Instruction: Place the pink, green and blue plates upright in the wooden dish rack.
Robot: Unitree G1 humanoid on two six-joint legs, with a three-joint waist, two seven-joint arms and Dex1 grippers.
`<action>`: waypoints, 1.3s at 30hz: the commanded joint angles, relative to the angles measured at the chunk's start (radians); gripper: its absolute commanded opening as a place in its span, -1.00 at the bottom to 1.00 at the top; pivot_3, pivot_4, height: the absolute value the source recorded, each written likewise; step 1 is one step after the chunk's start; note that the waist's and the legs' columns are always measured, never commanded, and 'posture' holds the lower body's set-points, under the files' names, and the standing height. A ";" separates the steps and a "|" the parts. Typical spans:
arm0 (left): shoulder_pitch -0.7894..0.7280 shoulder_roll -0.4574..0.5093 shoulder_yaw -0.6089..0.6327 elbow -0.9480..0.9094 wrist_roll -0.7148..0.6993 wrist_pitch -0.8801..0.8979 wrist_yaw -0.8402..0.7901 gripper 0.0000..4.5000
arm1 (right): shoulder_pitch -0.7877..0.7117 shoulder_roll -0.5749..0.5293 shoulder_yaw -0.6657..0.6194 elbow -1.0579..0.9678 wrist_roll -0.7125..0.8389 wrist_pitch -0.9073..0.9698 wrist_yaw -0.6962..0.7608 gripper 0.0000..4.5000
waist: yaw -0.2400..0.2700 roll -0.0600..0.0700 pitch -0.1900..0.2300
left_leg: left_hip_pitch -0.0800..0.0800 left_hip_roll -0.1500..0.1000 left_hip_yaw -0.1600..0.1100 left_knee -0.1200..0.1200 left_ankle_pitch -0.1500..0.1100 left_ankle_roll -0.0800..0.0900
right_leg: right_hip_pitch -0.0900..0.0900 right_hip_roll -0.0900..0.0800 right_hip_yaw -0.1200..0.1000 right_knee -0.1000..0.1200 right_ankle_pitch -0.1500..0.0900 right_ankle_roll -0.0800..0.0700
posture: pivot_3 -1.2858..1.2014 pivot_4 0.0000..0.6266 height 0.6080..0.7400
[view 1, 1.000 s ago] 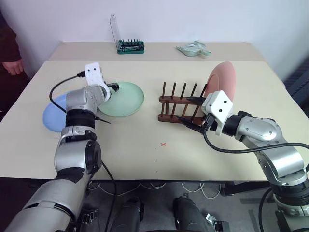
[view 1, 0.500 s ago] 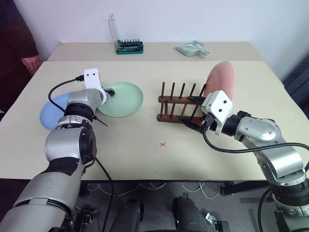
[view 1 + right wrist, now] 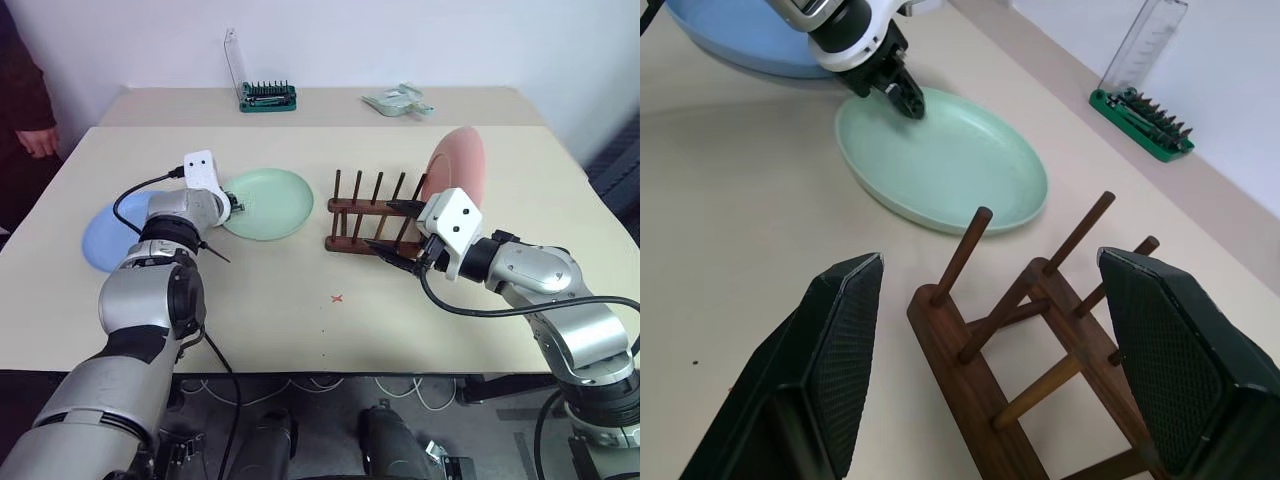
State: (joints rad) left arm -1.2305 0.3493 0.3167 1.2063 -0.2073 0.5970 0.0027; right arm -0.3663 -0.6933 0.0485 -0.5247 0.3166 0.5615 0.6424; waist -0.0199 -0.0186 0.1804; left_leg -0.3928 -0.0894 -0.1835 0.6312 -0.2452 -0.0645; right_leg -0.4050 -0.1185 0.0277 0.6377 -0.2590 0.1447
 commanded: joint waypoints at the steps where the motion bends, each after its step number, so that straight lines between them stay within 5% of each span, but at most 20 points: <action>1: 0.009 0.017 0.020 -0.047 -0.014 0.035 0.034 -0.94 | -0.007 -0.001 -0.029 -0.031 -0.005 -0.016 -0.004 0.56 | 0.001 0.000 -0.001 | 0.000 0.000 0.000 0.000 0.000 0.000 | 0.000 0.000 0.000 0.000 0.000 0.000 | 0.03 -0.52 1.00; 13: 0.062 -0.025 0.105 -0.220 -0.112 -0.067 0.008 -0.97 | -0.024 -0.007 -0.028 -0.017 -0.025 -0.035 -0.004 0.56 | 0.003 0.000 -0.001 | 0.001 0.000 0.001 0.001 0.000 0.000 | 0.000 0.000 0.000 0.003 0.000 0.000 | 0.03 -0.52 1.00; 21: 0.177 -0.161 0.014 -0.796 -0.151 -0.332 -0.134 -0.97 | -0.186 -0.047 0.107 0.065 -0.259 -0.234 0.020 0.56 | 0.003 -0.002 0.000 | -0.002 0.000 0.002 0.000 0.002 -0.003 | -0.003 -0.001 0.000 0.002 0.000 0.000 | 0.03 -0.52 1.00; 29: 0.315 -0.223 -0.117 -1.135 -0.119 -0.186 -0.059 -0.97 | -0.362 0.027 0.304 0.273 -0.636 -0.497 -0.095 0.56 | -0.002 -0.001 0.000 | 0.001 0.001 0.004 0.000 0.002 -0.003 | -0.002 -0.001 0.002 0.003 0.000 -0.001 | 0.03 -0.52 1.00; 39: 0.394 -0.278 -0.154 -1.370 -0.136 -0.019 0.021 -0.97 | -0.379 0.107 0.352 0.413 -0.813 -0.616 -0.136 0.56 | 0.004 -0.002 0.000 | 0.000 0.001 0.004 0.000 0.002 -0.004 | -0.002 0.000 0.002 0.001 0.001 -0.001 | 0.03 -0.52 1.00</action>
State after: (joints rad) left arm -0.8272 0.0728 0.1703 -0.1038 -0.3273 0.5659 0.0207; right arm -0.7213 -0.5960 0.4211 -0.1083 -0.4700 -0.0369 0.5324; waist -0.0156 -0.0202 0.1804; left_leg -0.3927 -0.0889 -0.1800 0.6317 -0.2430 -0.0685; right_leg -0.4073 -0.1189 0.0296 0.6392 -0.2583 0.1436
